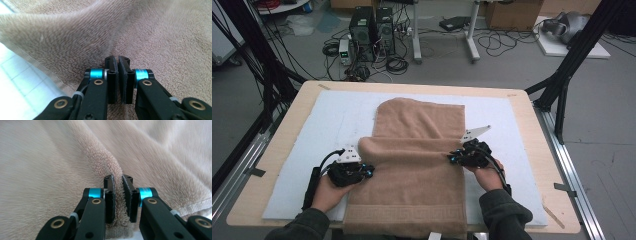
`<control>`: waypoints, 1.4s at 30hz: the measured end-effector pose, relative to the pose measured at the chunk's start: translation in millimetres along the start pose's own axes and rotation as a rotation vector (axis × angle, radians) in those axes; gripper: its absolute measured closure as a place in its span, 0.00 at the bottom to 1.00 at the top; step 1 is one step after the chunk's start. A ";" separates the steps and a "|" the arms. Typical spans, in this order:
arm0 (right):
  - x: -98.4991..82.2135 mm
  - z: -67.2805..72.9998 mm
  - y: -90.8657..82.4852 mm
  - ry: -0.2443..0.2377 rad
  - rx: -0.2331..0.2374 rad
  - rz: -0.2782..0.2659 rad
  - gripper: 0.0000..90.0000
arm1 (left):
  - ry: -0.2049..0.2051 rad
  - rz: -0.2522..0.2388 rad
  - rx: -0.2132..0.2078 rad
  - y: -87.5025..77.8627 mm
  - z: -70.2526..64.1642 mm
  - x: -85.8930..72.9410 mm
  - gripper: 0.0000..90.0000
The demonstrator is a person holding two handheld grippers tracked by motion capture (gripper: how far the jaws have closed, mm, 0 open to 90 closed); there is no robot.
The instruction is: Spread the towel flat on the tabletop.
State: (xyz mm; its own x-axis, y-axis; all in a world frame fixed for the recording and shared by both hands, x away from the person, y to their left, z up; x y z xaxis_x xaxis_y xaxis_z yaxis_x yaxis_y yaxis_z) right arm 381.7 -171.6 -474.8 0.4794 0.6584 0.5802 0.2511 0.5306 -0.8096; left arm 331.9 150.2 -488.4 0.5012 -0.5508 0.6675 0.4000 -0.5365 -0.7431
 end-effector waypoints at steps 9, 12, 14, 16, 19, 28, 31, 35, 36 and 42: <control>-0.8 -1.8 -13.0 0.020 -0.043 -0.068 0.70 | -0.002 -0.035 0.002 -11.3 1.5 2.0 0.78; -3.5 4.2 -30.8 -0.011 -0.064 -0.104 0.69 | 0.010 -0.058 0.018 -22.7 4.0 4.0 0.73; -6.5 9.9 -42.8 -0.028 -0.077 -0.122 0.69 | 0.008 -0.077 0.018 -30.2 6.5 4.9 0.71; -9.2 18.8 -50.7 -0.056 -0.075 -0.145 0.69 | 0.008 -0.078 0.021 -33.2 7.8 3.1 0.71; -14.7 33.1 -51.2 -0.109 -0.057 -0.154 0.70 | 0.011 -0.065 0.017 -30.3 7.5 -2.2 0.70; -36.0 41.9 -4.1 -0.111 0.032 -0.033 0.71 | 0.033 -0.005 0.013 -9.2 0.7 -12.9 0.72; -36.6 42.3 -0.4 -0.095 0.047 -0.045 0.87 | 0.042 -0.005 -0.006 -9.4 -3.0 -13.1 0.89; -37.4 49.0 -2.2 -0.131 0.051 -0.026 0.96 | 0.087 0.011 0.016 -12.0 -9.0 -11.9 0.94; -38.1 51.8 -3.3 -0.133 0.060 -0.027 0.96 | 0.087 0.005 0.014 -13.5 -10.1 -12.3 0.94; -49.3 76.2 -16.7 -0.149 0.102 -0.047 0.96 | 0.114 -0.040 -0.008 -33.7 -25.5 -17.7 0.94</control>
State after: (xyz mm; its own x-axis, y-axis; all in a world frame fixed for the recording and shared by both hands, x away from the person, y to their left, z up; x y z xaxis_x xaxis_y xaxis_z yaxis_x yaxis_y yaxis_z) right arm 289.8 -172.3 -483.2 0.3374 0.6996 0.6298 0.1802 0.6087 -0.7727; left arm 290.0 161.7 -474.0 0.3943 -0.5973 0.6984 0.4117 -0.5646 -0.7154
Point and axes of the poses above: each handheld gripper's, and its own axes: y roughly forward along the jaws, x roughly out of its top, z roughly to its left, the point moved 7 cm from there along y, roughly forward along the jaws, and after that the axes turned 7 degrees about z, right-handed, at the moved point
